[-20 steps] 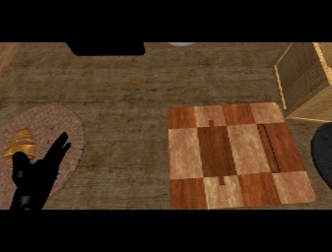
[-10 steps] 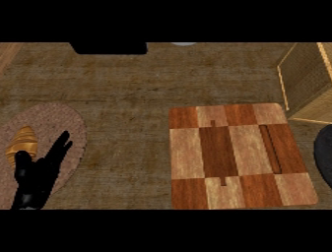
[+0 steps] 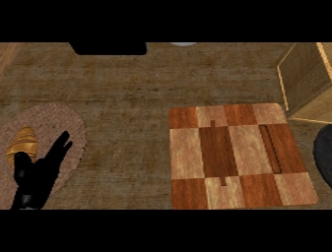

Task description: Pick the lemon from the cutting board and place it in the basket

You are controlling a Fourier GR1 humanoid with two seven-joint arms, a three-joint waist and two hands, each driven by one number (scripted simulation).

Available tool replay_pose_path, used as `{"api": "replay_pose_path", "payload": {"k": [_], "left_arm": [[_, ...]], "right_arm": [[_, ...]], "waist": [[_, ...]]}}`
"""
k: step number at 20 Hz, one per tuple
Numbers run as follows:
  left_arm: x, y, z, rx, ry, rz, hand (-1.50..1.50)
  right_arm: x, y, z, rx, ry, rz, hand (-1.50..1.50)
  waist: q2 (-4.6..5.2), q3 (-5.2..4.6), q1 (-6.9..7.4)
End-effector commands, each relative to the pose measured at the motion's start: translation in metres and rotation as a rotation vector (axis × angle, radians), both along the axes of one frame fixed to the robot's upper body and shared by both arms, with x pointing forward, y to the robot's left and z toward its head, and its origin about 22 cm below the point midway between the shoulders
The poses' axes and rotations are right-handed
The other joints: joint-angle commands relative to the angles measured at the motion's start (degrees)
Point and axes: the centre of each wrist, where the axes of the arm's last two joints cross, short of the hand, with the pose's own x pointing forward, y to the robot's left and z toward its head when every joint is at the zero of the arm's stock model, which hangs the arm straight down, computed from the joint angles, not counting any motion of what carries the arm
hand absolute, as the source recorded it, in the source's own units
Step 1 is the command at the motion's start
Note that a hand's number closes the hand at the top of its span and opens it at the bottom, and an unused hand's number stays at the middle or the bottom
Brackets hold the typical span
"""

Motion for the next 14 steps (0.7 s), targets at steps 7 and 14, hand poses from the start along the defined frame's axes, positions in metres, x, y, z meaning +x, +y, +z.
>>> {"api": "replay_pose_path", "payload": {"k": [7,14], "left_arm": [[-0.01,-0.01,-0.028,-0.009,0.121,0.022,0.0],[-0.015,0.003,-0.031,0.019,0.137,0.032,0.0]], "right_arm": [[-0.003,-0.052,-0.043,-0.15,0.104,-0.176,1.5],[-0.005,-0.067,-0.04,-0.279,0.137,-0.103,-1.5]], "waist": [[1.14,-1.03,0.14],[0.7,-1.04,-0.2]]}}
